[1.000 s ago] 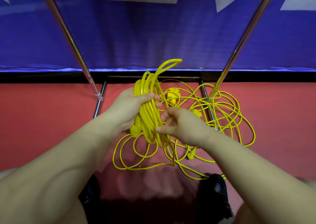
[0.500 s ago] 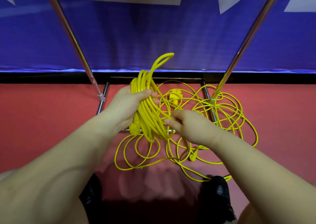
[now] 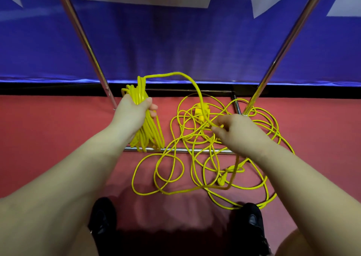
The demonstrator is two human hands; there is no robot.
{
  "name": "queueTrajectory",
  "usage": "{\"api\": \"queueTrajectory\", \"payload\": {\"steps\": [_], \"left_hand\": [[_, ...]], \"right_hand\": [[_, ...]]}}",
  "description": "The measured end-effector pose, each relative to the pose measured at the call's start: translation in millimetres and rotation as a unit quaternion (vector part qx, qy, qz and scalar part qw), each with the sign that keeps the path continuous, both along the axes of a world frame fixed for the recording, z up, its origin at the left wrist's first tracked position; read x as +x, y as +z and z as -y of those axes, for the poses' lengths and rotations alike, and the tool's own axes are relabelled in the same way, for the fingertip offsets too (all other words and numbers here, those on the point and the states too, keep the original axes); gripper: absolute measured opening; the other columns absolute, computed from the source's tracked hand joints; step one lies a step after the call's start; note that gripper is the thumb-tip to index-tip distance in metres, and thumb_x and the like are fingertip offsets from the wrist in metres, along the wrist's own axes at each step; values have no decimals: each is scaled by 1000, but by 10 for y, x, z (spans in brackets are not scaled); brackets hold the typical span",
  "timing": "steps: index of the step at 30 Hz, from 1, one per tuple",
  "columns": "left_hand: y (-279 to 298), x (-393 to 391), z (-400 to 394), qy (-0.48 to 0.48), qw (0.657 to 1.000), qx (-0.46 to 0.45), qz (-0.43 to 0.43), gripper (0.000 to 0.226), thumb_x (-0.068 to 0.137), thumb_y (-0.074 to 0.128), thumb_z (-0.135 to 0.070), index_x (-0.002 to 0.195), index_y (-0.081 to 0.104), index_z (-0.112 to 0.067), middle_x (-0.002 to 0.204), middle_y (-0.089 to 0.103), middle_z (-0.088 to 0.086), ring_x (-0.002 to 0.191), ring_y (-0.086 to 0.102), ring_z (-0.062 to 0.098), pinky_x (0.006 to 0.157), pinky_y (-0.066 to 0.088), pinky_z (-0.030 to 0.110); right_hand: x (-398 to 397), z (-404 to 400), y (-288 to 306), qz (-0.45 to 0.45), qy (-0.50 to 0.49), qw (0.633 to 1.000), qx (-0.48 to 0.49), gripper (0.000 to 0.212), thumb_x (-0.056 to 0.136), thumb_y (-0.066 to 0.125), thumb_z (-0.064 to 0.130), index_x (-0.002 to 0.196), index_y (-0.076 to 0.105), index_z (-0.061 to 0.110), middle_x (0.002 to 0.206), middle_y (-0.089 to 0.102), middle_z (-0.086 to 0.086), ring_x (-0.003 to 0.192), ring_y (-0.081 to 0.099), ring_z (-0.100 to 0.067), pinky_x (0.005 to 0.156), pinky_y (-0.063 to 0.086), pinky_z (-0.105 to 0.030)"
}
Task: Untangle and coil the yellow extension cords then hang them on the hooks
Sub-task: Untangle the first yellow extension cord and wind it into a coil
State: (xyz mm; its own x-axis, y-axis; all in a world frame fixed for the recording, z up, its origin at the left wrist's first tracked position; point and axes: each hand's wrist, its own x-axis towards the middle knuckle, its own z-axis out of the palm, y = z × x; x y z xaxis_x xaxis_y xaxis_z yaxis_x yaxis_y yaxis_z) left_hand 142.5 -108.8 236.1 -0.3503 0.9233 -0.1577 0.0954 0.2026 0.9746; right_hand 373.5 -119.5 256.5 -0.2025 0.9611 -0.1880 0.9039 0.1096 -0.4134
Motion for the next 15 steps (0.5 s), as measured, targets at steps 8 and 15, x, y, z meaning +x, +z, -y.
{"api": "queueTrajectory", "payload": {"steps": [8, 15], "left_hand": [[81, 184, 108, -154, 988, -14, 1, 9, 95, 50, -11, 103, 52, -11, 87, 69, 4, 66, 69, 6, 63, 55, 27], [145, 321, 235, -288, 957, -21, -5, 8, 92, 54, -12, 98, 54, -9, 80, 68, 9, 79, 63, 28, 79, 52, 46]], "right_hand": [[-134, 158, 250, -135, 150, 929, -309, 26, 96, 48, 20, 83, 69, 12, 44, 45, 7, 45, 47, -13, 52, 51, -30], [-27, -1, 347, -329, 41, 938, -98, 2, 86, 63, 24, 88, 63, 23, 60, 49, 4, 60, 40, -20, 53, 34, -30]]}}
